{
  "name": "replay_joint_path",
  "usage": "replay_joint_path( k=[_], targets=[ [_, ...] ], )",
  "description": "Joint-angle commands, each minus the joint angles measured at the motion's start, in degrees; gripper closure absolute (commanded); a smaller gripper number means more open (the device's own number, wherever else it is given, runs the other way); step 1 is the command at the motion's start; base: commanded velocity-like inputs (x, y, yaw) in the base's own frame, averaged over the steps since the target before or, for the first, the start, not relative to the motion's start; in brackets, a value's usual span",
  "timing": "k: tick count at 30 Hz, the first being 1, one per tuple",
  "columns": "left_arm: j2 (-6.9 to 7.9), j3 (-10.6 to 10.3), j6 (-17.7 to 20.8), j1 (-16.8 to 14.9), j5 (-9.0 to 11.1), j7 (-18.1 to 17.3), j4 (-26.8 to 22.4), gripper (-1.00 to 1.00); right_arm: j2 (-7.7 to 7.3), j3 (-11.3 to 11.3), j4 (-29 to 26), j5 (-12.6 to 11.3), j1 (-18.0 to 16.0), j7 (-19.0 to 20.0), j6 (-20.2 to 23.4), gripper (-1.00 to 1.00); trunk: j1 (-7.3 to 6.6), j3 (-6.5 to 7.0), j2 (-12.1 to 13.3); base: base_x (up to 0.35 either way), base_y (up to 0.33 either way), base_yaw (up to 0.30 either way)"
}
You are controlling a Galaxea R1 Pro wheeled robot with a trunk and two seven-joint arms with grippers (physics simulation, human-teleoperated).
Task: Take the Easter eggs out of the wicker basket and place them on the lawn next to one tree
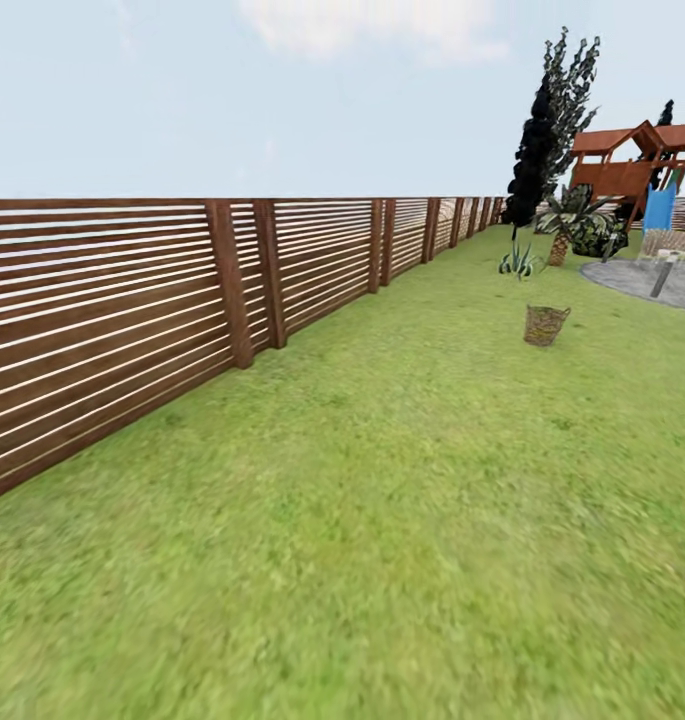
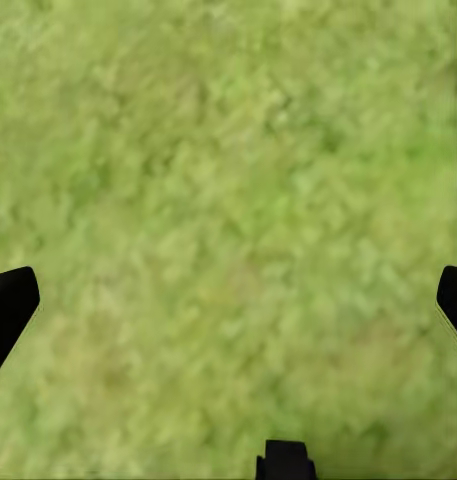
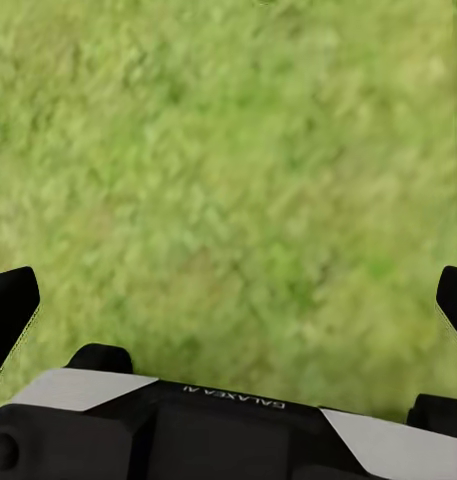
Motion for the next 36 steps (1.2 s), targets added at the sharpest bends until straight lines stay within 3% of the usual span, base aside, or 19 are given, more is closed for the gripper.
replay_joint_path(
  k=[1,36],
  targets=[
    [0.01,-0.10,-0.19,-0.02,0.11,0.13,0.03,-1.00,-0.02,0.08,-0.10,-0.45,-0.02,0.06,0.35,-1.00,0.04,-0.01,-0.04,0.327,0.113,-0.227],
    [-0.04,-0.12,-0.20,-0.02,0.03,0.13,0.03,-1.00,-0.03,0.08,-0.10,-0.45,-0.01,0.01,0.35,-1.00,0.04,1.74,-0.04,0.327,0.113,-0.231]
  ],
)
